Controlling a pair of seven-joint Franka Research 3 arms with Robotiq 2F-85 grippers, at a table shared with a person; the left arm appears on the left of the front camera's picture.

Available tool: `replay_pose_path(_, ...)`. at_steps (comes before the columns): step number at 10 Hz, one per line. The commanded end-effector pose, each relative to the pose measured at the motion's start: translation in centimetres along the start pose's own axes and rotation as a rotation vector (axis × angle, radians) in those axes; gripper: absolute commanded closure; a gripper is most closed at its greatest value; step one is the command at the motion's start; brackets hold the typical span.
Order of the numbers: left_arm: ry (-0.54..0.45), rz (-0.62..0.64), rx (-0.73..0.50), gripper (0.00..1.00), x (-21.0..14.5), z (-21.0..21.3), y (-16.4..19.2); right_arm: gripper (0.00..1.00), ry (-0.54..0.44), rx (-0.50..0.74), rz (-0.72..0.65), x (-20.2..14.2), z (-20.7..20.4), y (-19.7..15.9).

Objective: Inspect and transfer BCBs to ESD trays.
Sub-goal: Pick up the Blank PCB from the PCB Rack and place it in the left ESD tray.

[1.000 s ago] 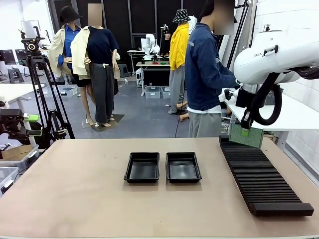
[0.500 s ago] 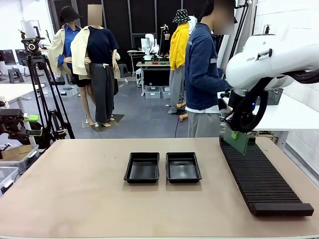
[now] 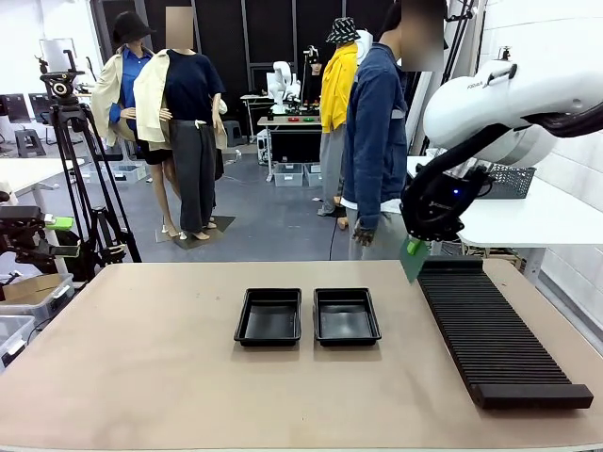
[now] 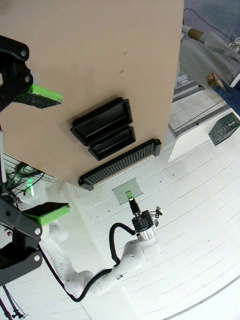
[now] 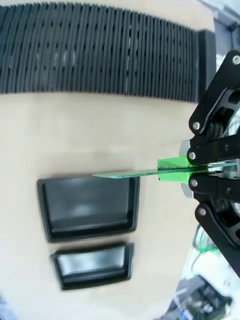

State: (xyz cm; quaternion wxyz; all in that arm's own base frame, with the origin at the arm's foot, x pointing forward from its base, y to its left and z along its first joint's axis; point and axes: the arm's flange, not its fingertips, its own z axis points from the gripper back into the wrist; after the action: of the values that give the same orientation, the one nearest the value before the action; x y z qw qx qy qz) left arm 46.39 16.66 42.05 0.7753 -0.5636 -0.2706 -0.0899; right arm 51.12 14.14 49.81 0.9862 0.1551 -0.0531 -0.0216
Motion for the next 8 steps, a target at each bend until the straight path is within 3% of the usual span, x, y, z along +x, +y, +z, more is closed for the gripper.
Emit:
replay_pose_path(1,-0.003,0.010,0.002,0.00,0.1,0.1,-0.2,1.00,-0.057,0.075,-0.083,0.3,-1.2,1.4)
replay_pose_path(8,-0.003,0.010,0.002,0.00,0.1,0.1,-0.2,1.00,-0.009,0.177,-0.090,-0.4,-7.6,8.6)
